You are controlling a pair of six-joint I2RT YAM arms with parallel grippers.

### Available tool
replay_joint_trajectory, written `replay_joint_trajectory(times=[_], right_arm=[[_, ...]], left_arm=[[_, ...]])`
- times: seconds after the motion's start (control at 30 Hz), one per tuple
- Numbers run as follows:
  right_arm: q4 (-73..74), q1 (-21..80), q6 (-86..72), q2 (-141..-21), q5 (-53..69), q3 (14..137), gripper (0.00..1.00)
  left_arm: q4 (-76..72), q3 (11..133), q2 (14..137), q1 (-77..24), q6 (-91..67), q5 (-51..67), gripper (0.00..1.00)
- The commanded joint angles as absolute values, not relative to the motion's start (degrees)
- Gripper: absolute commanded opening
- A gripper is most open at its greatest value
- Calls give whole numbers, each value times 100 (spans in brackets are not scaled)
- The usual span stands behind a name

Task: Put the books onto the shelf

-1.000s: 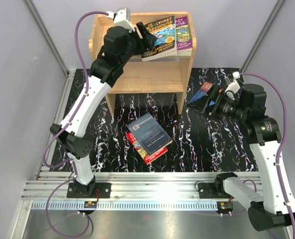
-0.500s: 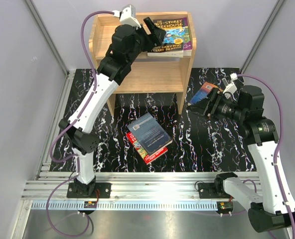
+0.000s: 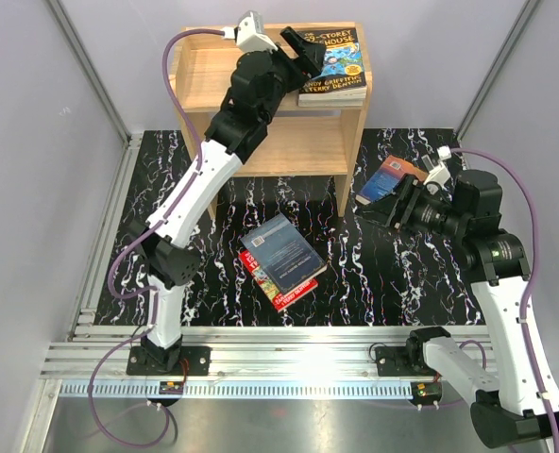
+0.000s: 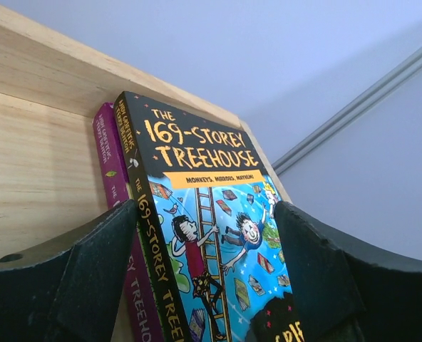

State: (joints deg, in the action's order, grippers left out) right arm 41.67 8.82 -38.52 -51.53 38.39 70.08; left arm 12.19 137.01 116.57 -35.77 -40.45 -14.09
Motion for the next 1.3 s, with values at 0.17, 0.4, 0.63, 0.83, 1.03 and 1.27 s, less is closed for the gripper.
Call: replay_joint_trajectory(times=[0.17,0.4,0.63,0.83,1.03,1.27], right_arm=[[4351,879,-3700,-4861,3744,6873,61],[4368,870,-3674,-4720,3630,6697,73],[4272,870,-3603,-4632,3445,6180,91],[3104,879,-3955,-4675,3937,4941,100],[1970,958,-4113,-5738,3929,4140,100],[1083,1930,-4341,-7396,3148,4008,100]], left_arm=[[756,13860,11786,-3902,-4009,-2127,91],[669,12923,10394,-3911,-3103,-2549,99],[693,10830,8045,-4025,-2312,-3102,99],[2002,8504,5988,-4122,-2966,-3498,99],[2654,5420,4817,-4201,-4690,-2682,99],[1760,3773,5009,-4289,-5247,-1680,99]])
